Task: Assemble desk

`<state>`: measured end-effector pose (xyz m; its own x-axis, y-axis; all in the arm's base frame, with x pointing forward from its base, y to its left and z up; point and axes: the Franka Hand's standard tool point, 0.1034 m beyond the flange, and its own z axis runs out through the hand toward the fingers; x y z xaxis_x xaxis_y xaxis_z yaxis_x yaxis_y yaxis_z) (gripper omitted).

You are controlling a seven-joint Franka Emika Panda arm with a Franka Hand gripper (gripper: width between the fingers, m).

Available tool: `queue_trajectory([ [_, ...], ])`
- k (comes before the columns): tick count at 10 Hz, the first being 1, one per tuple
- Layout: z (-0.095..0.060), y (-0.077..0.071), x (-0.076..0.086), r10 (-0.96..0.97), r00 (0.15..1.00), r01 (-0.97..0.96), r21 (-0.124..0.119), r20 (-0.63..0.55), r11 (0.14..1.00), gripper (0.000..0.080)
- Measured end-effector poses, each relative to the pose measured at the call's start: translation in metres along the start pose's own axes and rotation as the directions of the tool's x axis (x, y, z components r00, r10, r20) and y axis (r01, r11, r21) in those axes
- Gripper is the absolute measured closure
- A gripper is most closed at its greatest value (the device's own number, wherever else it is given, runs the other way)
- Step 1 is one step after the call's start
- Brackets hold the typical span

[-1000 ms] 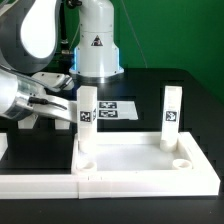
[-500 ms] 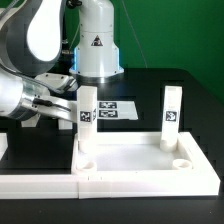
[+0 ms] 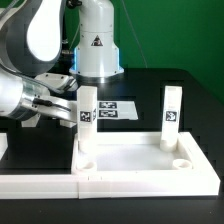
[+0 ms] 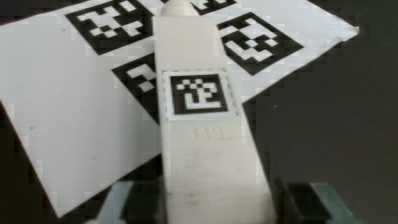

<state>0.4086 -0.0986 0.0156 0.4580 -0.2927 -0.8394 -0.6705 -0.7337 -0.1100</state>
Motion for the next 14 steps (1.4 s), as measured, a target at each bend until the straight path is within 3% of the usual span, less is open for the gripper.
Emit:
queue_trajectory([
  [6,-0.002,0.000,-0.002,0.000,1.000,0.000,0.002,0.007,1.000,0.0515],
  [8,-0.033,-0.008,-0.027,-0.023,1.000,0.023,0.026,0.009,0.999,0.0515],
  [10,-0.062,-0.024,-0.061,-0.061,0.998,0.062,0.045,-0.029,0.997,0.0515],
  [11,-0.064,-0.029,-0.072,-0.049,0.999,0.050,0.051,-0.022,0.997,0.0515],
  [14,-0.070,-0.039,-0.064,-0.048,0.971,0.060,0.044,-0.233,0.997,0.0515],
])
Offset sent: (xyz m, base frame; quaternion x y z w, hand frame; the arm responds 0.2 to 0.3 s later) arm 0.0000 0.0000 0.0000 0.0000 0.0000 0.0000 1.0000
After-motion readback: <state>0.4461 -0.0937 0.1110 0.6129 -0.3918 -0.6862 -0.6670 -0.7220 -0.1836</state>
